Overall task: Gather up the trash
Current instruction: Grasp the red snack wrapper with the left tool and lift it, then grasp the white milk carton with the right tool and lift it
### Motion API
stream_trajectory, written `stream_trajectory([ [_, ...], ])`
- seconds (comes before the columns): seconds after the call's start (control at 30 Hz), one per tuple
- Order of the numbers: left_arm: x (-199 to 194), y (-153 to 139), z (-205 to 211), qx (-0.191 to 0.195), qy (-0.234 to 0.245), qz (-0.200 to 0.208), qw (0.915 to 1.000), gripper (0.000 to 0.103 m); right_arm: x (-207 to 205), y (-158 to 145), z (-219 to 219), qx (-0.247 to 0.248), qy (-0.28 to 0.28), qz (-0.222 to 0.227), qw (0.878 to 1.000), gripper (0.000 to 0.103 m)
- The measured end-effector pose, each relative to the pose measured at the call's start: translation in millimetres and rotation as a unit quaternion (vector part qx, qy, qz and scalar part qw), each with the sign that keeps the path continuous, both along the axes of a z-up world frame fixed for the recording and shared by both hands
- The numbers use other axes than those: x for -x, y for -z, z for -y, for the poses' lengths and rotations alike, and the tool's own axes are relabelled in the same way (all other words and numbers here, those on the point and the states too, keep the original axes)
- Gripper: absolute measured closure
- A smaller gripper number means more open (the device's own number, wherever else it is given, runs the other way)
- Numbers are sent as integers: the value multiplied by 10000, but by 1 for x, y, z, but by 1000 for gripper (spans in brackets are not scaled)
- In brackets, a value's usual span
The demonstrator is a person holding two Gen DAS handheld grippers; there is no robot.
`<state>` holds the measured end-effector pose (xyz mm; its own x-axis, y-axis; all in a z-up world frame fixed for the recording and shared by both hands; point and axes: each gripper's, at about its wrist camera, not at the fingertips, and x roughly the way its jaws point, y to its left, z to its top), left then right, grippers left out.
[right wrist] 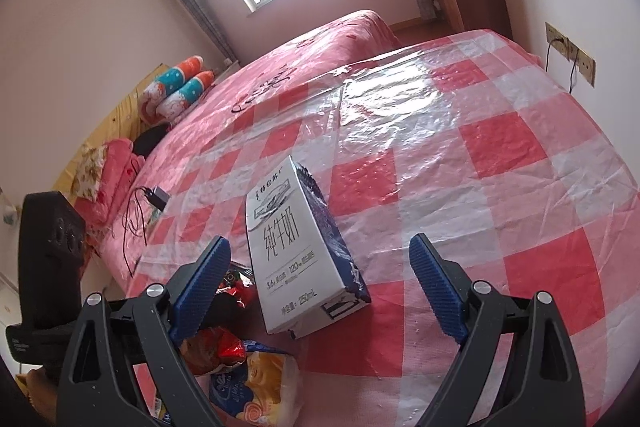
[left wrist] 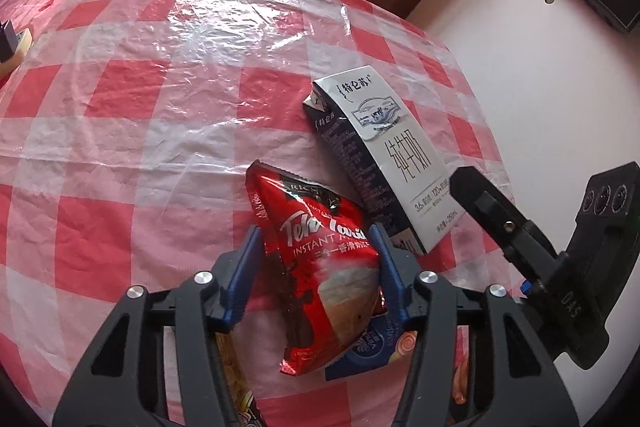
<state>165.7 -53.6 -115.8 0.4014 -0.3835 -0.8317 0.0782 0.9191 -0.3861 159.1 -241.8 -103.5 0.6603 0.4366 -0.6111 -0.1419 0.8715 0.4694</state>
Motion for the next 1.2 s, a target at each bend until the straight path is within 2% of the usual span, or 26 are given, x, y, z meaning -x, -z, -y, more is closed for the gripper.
stream_trajectory([
  [0.27,14,-10,-20,110,-124,150,9997,59,1,0,-13,330,-115,33,9994,13],
  [0.67,29,-16,-50,449,-290,251,9983,60,-2,4,-29,745,-299,-56,9968,13],
  [1.13,52,-30,-82,582,-391,426,9966,60,-8,10,-51,1449,-341,-234,9886,13],
  [1.17,54,-30,-85,579,-401,430,9966,60,-9,11,-51,1461,-335,-242,9884,15],
  [1.2,56,-30,-88,570,-414,433,9966,60,-10,11,-51,1471,-341,-259,9882,22],
])
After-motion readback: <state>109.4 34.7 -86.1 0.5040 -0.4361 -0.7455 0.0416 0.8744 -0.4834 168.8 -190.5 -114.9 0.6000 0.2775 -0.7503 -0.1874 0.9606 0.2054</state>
